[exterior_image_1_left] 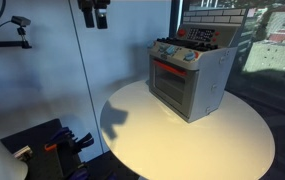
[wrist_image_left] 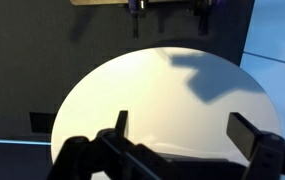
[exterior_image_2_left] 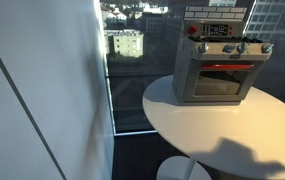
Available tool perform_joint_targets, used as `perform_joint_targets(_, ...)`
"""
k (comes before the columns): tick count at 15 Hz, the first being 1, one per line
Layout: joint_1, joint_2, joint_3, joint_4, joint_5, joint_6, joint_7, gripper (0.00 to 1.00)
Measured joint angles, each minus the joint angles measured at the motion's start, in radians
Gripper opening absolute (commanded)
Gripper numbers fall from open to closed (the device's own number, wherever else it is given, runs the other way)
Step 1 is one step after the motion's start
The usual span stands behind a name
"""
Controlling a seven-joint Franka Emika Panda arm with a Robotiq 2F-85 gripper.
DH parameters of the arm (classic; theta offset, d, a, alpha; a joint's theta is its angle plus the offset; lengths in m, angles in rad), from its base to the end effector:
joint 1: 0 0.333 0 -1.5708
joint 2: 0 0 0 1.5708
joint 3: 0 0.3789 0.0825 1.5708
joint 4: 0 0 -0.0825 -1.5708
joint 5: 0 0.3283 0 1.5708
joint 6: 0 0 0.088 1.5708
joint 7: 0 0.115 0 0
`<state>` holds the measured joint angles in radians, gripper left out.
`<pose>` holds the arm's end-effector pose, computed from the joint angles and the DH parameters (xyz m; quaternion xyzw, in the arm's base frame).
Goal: Turn the knob on the far right of the stove to the left
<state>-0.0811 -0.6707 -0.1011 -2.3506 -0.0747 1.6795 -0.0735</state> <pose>0.2459 -0.0654 0.6109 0.9992 -0.0393 -0.0020 0.0055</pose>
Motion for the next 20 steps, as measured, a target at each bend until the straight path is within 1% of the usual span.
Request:
perform_joint_targets(4, 0.000, 0.093, -0.001, 0.070, 0.011, 0.072, 0.011, 1.00)
perform_joint_targets(8, -0.002, 0.184, -0.001, 0.128, 0.012, 0.182, 0.054, 1.00)
perform_joint_targets(12, -0.012, 0.268, -0.003, 0.180, 0.030, 0.257, 0.122, 1.00)
perform_joint_targets(17, -0.039, 0.364, -0.008, 0.237, 0.077, 0.353, 0.236, 1.00)
perform_joint_targets(20, -0.057, 0.413, -0.009, 0.259, 0.084, 0.415, 0.309, 1.00)
